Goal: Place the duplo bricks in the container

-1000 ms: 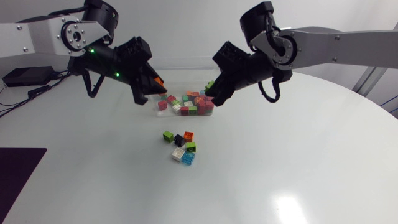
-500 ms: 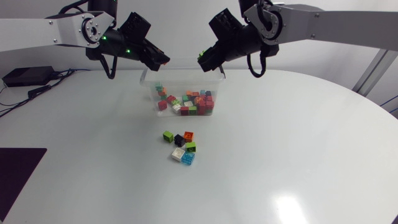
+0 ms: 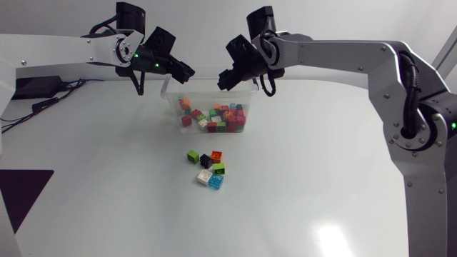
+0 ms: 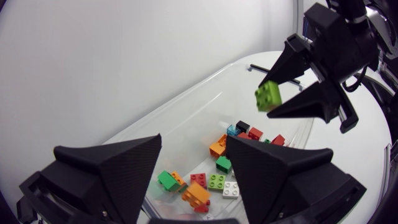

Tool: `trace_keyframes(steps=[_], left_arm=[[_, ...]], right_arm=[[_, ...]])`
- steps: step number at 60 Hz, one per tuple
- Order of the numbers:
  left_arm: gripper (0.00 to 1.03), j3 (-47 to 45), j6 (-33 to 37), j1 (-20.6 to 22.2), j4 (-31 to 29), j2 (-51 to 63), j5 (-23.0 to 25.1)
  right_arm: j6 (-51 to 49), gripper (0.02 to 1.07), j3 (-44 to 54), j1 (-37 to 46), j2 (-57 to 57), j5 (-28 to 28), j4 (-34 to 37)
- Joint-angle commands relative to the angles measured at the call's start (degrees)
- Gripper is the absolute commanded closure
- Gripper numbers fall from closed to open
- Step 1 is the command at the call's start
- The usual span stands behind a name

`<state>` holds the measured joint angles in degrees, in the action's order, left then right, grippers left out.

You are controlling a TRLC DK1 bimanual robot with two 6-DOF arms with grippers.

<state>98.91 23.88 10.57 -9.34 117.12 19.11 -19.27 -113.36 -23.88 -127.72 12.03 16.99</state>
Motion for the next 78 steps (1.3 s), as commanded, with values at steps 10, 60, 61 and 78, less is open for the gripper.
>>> trace_keyframes(steps=[10, 60, 61, 78], left_arm=[[0.09, -10.58, -1.29, -1.6, 1.61, -13.32, -0.31], [0.1, -37.83, 15.67, 7.71, -3.93, -14.82, -5.58], [0.1, -37.65, 15.41, 8.33, -4.28, -14.11, -6.19], [0.18, -33.17, 7.76, 10.09, -3.75, -6.82, -10.68]], right_arm=[[-1.65, 0.11, 8.95, 0.41, 8.98, -0.17, -1.09], [-11.41, 0.11, 51.93, -4.86, 35.17, 2.12, -2.58], [-11.49, 0.11, 52.19, -5.04, 34.91, 2.12, -2.67], [-11.76, 0.11, 52.45, -6.27, 30.69, 1.94, -3.19]])
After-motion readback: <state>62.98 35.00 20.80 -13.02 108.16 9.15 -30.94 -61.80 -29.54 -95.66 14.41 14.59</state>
